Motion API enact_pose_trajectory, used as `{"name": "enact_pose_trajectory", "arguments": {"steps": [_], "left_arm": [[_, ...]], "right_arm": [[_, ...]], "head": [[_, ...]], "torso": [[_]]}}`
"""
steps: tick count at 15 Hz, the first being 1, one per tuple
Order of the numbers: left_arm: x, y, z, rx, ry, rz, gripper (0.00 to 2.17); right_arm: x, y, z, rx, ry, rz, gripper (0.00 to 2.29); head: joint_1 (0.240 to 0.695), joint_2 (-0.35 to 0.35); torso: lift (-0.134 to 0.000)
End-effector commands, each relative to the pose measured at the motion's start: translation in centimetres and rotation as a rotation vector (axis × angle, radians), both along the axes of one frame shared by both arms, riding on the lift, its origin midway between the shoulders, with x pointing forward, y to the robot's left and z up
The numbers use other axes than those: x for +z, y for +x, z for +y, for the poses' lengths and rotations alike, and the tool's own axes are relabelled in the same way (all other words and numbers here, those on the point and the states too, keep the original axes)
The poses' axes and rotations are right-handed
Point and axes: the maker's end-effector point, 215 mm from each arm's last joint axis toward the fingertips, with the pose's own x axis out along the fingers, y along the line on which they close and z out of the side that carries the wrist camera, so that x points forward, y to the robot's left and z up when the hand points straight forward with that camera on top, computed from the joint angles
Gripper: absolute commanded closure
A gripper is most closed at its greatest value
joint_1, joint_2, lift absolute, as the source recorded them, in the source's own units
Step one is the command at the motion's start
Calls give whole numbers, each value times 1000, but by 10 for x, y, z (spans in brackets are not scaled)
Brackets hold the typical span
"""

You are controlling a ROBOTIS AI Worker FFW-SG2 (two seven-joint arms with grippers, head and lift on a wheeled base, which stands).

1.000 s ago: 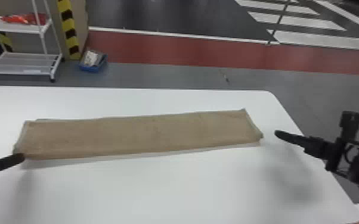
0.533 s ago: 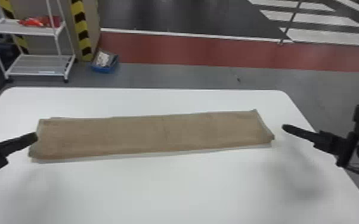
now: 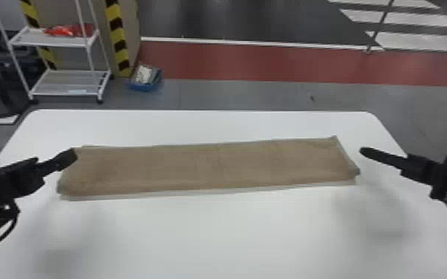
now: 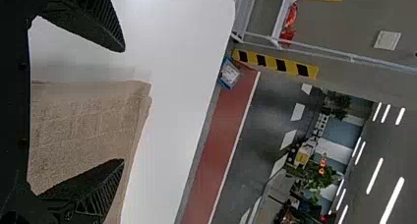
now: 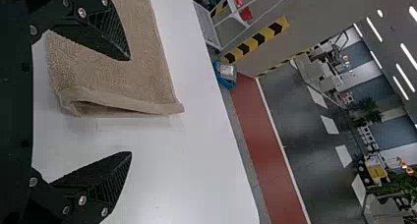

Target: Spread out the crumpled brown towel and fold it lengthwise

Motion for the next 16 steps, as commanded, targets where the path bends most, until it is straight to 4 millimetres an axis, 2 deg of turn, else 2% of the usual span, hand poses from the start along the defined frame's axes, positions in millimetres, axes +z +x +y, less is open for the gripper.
{"name": "enact_pose_trajectory", "arguments": {"steps": [1, 3, 5, 7, 12, 16], "left_arm": [[4, 20, -7, -20, 57, 0, 83], [12, 30, -13, -40, 83, 7, 80], [8, 33, -23, -65, 105, 47, 80], [-5, 33, -27, -73, 115, 102, 80], [-11, 35, -32, -82, 127, 121, 87], [-15, 34, -29, -69, 146, 135, 83]], "right_arm": [[13, 17, 8, 29, -62, 1, 238], [27, 32, 9, 46, -129, 4, 238], [29, 40, 9, 69, -219, 34, 238], [29, 43, 5, 74, -242, 48, 238], [23, 40, -5, 75, -280, 52, 238], [16, 35, -5, 74, -263, 58, 242]], "head": [[695, -90], [695, -84], [695, -84], [695, -91], [695, -106], [695, -114]], "torso": [[-124], [-124], [-124], [-124], [-124], [-124]]}}
